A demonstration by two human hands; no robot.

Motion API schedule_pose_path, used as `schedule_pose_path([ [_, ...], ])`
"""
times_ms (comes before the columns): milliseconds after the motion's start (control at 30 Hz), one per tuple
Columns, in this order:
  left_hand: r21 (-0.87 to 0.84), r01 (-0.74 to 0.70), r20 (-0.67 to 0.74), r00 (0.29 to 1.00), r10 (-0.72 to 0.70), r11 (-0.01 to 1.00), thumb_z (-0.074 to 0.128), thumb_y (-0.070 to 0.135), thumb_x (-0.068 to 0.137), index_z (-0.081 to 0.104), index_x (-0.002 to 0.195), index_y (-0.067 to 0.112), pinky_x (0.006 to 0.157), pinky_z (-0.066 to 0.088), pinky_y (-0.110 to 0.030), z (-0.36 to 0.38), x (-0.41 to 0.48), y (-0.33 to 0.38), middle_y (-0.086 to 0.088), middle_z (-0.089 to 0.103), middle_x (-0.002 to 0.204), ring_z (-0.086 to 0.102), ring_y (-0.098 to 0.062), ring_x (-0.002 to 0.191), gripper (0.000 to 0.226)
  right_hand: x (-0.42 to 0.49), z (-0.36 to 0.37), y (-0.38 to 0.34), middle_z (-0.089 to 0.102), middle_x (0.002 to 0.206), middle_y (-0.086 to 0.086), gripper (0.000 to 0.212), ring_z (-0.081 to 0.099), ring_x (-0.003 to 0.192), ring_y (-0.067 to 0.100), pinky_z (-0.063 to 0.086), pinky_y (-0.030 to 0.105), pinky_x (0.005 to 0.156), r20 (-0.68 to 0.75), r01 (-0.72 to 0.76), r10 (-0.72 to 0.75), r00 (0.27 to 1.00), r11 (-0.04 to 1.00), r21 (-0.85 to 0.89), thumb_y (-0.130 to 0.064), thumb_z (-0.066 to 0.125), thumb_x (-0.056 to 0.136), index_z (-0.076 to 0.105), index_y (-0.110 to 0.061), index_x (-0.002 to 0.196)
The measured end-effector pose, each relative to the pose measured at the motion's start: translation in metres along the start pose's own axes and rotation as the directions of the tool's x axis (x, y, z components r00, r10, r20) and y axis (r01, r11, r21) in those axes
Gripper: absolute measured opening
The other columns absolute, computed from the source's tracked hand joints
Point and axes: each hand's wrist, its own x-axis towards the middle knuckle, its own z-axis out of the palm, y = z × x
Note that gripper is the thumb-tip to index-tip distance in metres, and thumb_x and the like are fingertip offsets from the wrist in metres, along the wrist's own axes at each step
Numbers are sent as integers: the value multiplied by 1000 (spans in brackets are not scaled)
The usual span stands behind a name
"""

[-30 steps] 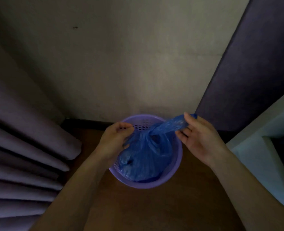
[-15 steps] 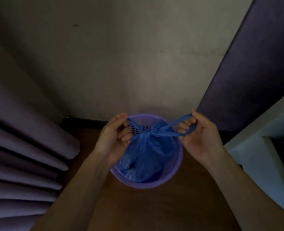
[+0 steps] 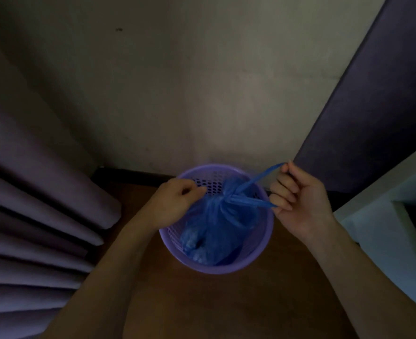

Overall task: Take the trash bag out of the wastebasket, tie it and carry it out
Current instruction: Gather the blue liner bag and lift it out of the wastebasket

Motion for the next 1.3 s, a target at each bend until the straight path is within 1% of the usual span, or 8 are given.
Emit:
schedule_pose_path([
  [100, -624, 232, 123, 972, -199, 746, 57, 26, 96, 40, 56, 26, 44, 27, -20, 4, -3, 5, 10, 29, 51, 27, -10, 46, 44, 1, 0, -1, 23, 50, -7, 30, 14, 40, 8, 17, 20, 32, -86, 19, -20, 996, 1000, -5, -32, 57, 93, 56, -19, 67],
  [233, -939, 327, 342, 905, -253, -101, 55, 22, 83, 35, 54, 23, 49, 27, -22, -5, -5, -2, 6, 23, 52, 24, -11, 45, 35, 2, -9, -10, 19, 45, -7, 37, 19, 32, 9, 19, 19, 28, -270, 39, -39, 962, 999, -6, -30, 57, 96, 47, -21, 62],
  [367, -939, 190, 308, 837, -452, -286, 48, 16, 83, 29, 53, 22, 34, 20, -22, -30, -7, -33, 5, 22, 41, 19, -11, 32, 36, -5, -33, -26, 19, 39, -8, 38, 18, 28, 8, 16, 18, 28, -455, 72, -80, 887, 997, -35, -20, 52, 98, 39, -20, 62],
  [567, -982, 4, 121, 783, -610, -190, 40, 19, 96, 27, 58, 22, 32, 16, -20, -31, -5, -35, 6, 21, 36, 17, -9, 29, 41, -5, -38, -28, 19, 39, -9, 37, 18, 28, 8, 15, 18, 28, -520, 164, -162, 839, 986, -42, -21, 52, 100, 39, -19, 66],
  [867, -906, -119, -313, 835, -452, 407, 47, 13, 98, 38, 65, 20, 39, 24, -24, -9, -1, 3, 8, 24, 47, 21, -9, 40, 35, -12, -7, -12, 27, 48, -9, 16, 25, 39, 5, 26, 18, 36, -349, 313, -387, 854, 916, -249, -26, 58, 97, 68, -19, 86],
  [1100, -622, -152, -407, 900, -152, 768, 55, 24, 99, 54, 66, 24, 44, 29, -26, 34, -5, 43, 9, 39, 49, 33, -11, 46, 33, -8, 42, 39, 41, 44, -14, 14, 36, 37, -1, 30, 16, 37, -36, 334, -501, 865, 627, -704, -19, 62, 98, 63, -13, 85],
  [1200, -548, -193, -435, 897, -80, 814, 54, 25, 99, 54, 69, 17, 47, 32, -33, 35, -7, 55, 3, 41, 53, 36, -15, 50, 31, -6, 51, 44, 49, 51, -13, 18, 45, 46, 1, 37, 22, 48, 79, 358, -528, 846, 451, -818, -22, 59, 100, 62, -19, 82],
  [1300, -600, -159, -419, 897, -139, 784, 52, 18, 101, 54, 70, 17, 48, 31, -28, 21, -4, 77, 9, 41, 49, 35, -10, 48, 32, -10, 68, 31, 46, 54, -10, 25, 42, 51, 7, 37, 29, 53, 44, 345, -573, 819, 429, -835, -20, 59, 99, 59, -23, 74],
])
